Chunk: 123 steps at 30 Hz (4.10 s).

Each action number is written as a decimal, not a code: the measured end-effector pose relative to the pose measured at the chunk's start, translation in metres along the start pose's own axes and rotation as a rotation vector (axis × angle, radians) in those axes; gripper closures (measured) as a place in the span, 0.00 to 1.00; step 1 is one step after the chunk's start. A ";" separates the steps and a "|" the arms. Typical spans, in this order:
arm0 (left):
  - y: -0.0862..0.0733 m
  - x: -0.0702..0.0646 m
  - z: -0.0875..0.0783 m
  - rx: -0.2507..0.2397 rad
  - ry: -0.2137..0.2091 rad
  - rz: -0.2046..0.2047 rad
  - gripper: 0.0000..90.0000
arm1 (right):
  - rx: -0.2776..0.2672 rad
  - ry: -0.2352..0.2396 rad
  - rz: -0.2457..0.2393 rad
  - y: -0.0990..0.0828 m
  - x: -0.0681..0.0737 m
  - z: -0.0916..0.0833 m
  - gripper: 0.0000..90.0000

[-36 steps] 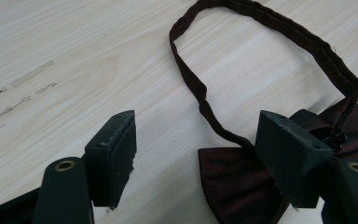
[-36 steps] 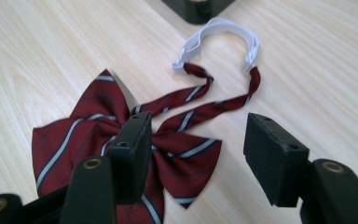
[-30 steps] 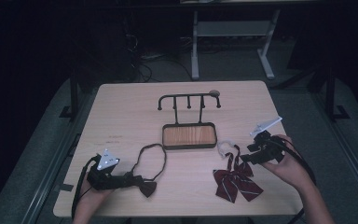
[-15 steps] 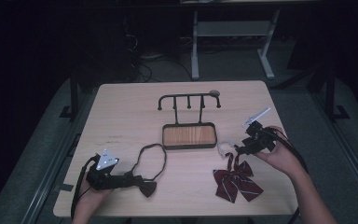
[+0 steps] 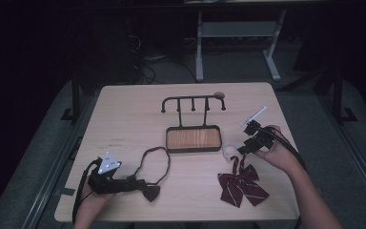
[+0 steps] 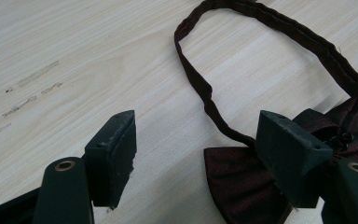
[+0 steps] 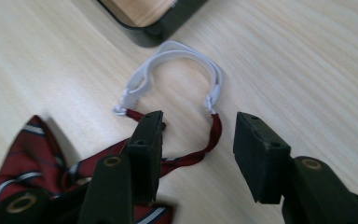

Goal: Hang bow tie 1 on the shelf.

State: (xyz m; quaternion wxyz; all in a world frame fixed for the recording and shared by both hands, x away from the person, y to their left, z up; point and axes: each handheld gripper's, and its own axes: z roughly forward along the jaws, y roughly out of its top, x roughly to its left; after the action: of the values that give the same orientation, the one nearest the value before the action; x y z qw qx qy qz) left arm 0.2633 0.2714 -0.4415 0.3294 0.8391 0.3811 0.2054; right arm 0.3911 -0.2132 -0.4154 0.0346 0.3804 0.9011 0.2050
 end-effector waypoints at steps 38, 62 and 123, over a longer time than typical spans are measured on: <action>0.000 0.000 0.001 -0.003 -0.012 0.005 0.33 | 0.133 -0.096 -0.043 0.007 -0.002 0.031 0.96; 0.000 -0.002 0.001 -0.003 -0.013 0.001 0.33 | 0.051 0.079 -0.003 -0.004 0.000 -0.004 0.97; 0.000 -0.001 0.002 -0.007 -0.014 0.001 0.33 | -0.062 0.134 -0.119 0.016 0.039 -0.090 0.97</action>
State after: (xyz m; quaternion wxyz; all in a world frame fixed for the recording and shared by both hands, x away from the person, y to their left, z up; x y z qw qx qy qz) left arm 0.2636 0.2698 -0.4429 0.3352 0.8394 0.3777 0.2009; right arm 0.3549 -0.2069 -0.3236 -0.0020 0.3103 0.9156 0.2557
